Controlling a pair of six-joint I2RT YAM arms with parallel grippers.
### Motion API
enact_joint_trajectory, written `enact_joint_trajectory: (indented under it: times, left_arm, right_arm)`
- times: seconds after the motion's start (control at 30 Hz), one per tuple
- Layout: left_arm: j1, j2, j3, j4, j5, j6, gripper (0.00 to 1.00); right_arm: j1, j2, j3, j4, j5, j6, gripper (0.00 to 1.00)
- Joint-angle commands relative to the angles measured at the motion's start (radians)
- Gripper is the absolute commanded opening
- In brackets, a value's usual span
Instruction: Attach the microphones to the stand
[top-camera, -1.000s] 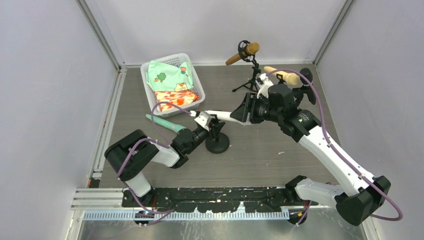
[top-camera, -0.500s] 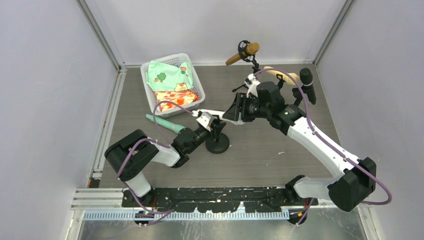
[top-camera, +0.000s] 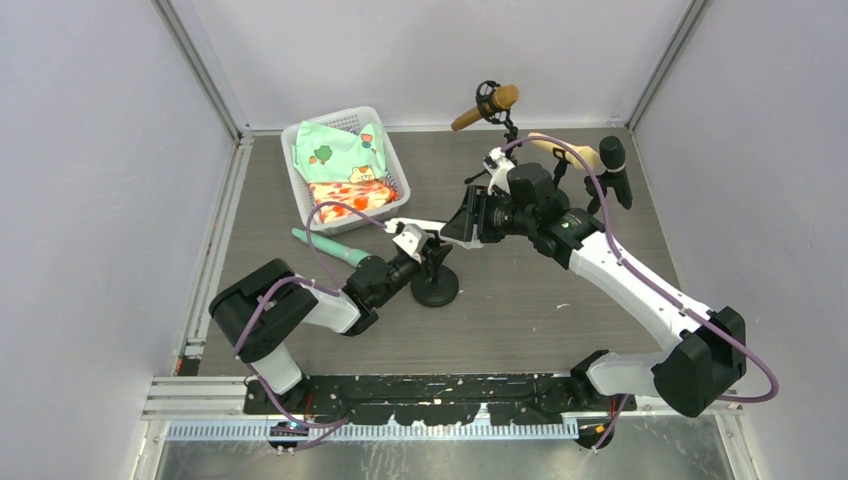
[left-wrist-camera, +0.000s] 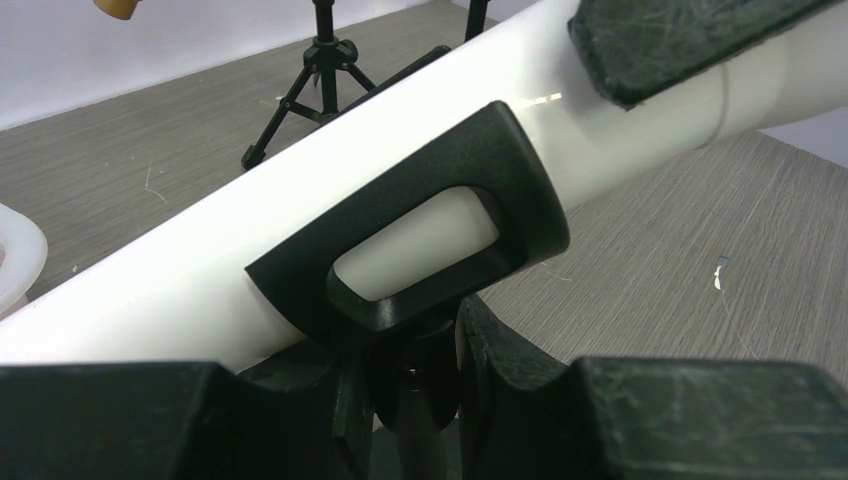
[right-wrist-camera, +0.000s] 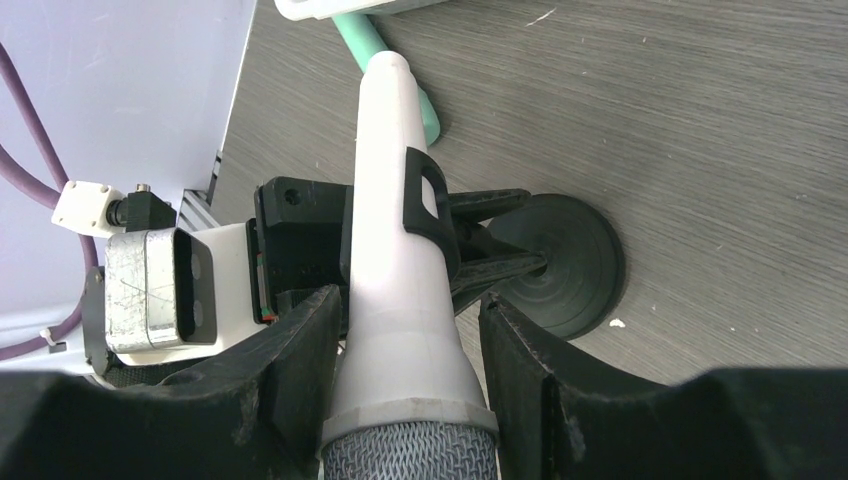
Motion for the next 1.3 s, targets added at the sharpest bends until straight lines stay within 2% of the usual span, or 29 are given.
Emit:
enact_joint_trajectory:
  times: [0.0, 0.23, 0.33, 0.37, 0.47, 0.6, 0.7, 0.9, 1.1, 1.27]
  left_arm:
    - [-0.071, -0.026, 0.034, 0.038, 0.174, 0.064, 0.0]
    - [-0.071, -0.02, 0.034, 0.045, 0.171, 0.061, 0.0]
    - [-0.071, -0.012, 0.037, 0.052, 0.165, 0.05, 0.0]
    - [-0.071, -0.008, 0.035, 0.056, 0.163, 0.044, 0.0]
    - [-0.071, 0.0, 0.027, 0.077, 0.15, 0.035, 0.0]
    - [-0.071, 0.006, 0.02, 0.098, 0.139, 0.039, 0.0]
    - [-0.071, 0.007, 0.024, 0.097, 0.145, 0.033, 0.0]
    - [-0.07, 0.028, 0.039, 0.1, 0.154, 0.033, 0.0]
    - [-0.062, 0.105, 0.11, 0.137, 0.143, 0.047, 0.0]
    - [-0.053, 0.209, 0.244, 0.142, 0.104, 0.035, 0.0]
  right_arm:
    - [0.018, 0.118, -0.073, -0.042, 0.101, -0.037, 0.01]
    - [0.019, 0.124, -0.083, -0.018, 0.111, -0.036, 0.01]
    - [0.018, 0.109, -0.093, -0.008, 0.126, -0.04, 0.06]
    - [0.017, 0.099, -0.095, -0.006, 0.135, -0.042, 0.12]
    - [0.017, 0.047, -0.095, -0.006, 0.158, -0.047, 0.45]
    - [-0.002, -0.046, -0.063, -0.036, 0.175, -0.075, 0.73]
    - [-0.025, -0.104, -0.024, -0.079, 0.177, -0.099, 0.84]
    - [-0.048, -0.308, 0.019, -0.046, 0.264, -0.136, 0.89]
    - [-0.049, -0.514, -0.041, 0.125, 0.331, -0.16, 0.89]
    - [-0.048, -0.583, -0.05, 0.077, 0.414, -0.21, 0.89]
